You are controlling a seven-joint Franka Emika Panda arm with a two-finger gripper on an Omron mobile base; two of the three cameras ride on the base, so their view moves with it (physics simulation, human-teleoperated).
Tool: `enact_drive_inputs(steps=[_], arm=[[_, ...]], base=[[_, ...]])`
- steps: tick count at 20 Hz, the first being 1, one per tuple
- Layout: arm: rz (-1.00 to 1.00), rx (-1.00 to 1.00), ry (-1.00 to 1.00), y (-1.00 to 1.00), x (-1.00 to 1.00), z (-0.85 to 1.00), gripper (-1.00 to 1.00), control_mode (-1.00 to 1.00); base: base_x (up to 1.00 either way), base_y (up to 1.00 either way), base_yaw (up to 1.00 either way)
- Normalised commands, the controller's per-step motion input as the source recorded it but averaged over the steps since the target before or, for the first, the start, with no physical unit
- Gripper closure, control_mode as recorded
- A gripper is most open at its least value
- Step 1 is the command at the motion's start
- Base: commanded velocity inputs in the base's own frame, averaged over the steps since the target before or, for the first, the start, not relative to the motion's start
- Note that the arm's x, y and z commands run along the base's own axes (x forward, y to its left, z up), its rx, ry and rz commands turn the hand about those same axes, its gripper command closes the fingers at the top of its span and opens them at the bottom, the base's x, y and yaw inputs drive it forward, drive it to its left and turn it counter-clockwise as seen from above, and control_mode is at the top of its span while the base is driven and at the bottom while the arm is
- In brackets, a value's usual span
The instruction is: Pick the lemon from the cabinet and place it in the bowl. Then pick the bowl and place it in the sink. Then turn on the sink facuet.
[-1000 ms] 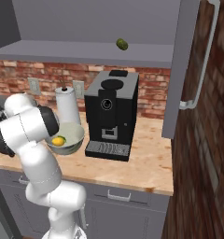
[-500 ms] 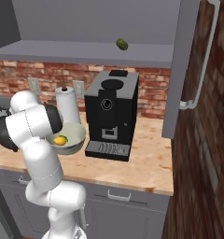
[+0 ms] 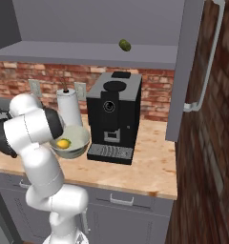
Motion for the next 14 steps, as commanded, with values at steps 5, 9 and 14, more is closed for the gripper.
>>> enact_drive_inputs(steps=[5, 9, 14], arm=[[0.06, 0.01, -0.01, -0.02, -0.78, 0.24, 1.00, -1.00], [0.29, -0.01, -0.10, -0.01, -0.96, 0.73, 1.00, -1.00], [0.39, -0.03, -0.10, -0.01, -0.99, 1.00, 1.00, -1.00]], base=[[0.00, 0.00, 0.00], [0.00, 0.00, 0.00], [0.00, 0.00, 0.00]])
